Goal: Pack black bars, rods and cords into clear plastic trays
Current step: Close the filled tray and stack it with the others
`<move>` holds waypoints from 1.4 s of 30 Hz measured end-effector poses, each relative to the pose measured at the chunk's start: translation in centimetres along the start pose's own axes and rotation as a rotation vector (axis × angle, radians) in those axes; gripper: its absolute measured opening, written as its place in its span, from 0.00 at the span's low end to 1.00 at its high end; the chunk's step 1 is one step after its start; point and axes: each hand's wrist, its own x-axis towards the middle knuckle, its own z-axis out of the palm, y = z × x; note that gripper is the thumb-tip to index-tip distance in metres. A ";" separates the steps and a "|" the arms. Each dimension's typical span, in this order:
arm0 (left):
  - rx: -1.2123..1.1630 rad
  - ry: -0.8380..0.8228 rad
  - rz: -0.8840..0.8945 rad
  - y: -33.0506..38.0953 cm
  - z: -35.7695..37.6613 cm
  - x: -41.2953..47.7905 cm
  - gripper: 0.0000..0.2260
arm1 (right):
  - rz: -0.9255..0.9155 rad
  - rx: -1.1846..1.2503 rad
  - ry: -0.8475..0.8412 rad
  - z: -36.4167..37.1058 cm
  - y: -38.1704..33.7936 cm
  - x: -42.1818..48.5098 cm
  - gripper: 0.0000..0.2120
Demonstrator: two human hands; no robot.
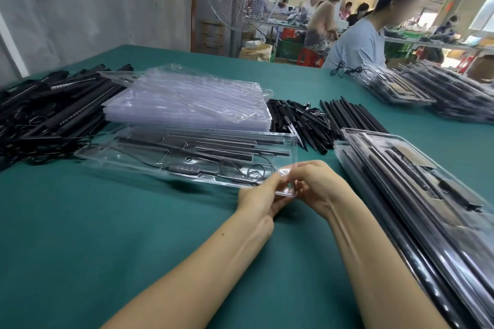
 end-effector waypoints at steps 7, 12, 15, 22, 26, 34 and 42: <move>-0.055 -0.145 -0.114 0.8 -0.4 -0.2 0.02 | 0.032 -0.042 0.033 -0.8 0.1 0.6 0.10; -0.298 -0.091 -0.218 4.0 -3.4 0.7 0.20 | 0.088 -0.230 0.281 -2.0 0.7 1.8 0.08; -0.327 0.045 -0.105 5.5 -5.9 1.9 0.25 | 0.073 -0.283 0.320 -2.6 1.1 2.3 0.08; -0.227 0.170 0.022 6.5 -6.4 2.5 0.06 | 0.028 -0.383 0.411 -3.3 1.7 2.4 0.06; -0.156 0.160 0.048 6.3 -6.8 3.2 0.08 | -0.005 -0.494 0.457 -3.2 2.1 1.9 0.08; -0.103 0.147 0.033 5.8 -5.9 3.8 0.06 | -0.289 -1.107 0.603 -0.6 1.7 0.1 0.16; -0.162 0.145 0.000 5.9 -6.1 2.9 0.06 | -1.022 -1.011 0.489 3.8 0.6 -2.3 0.04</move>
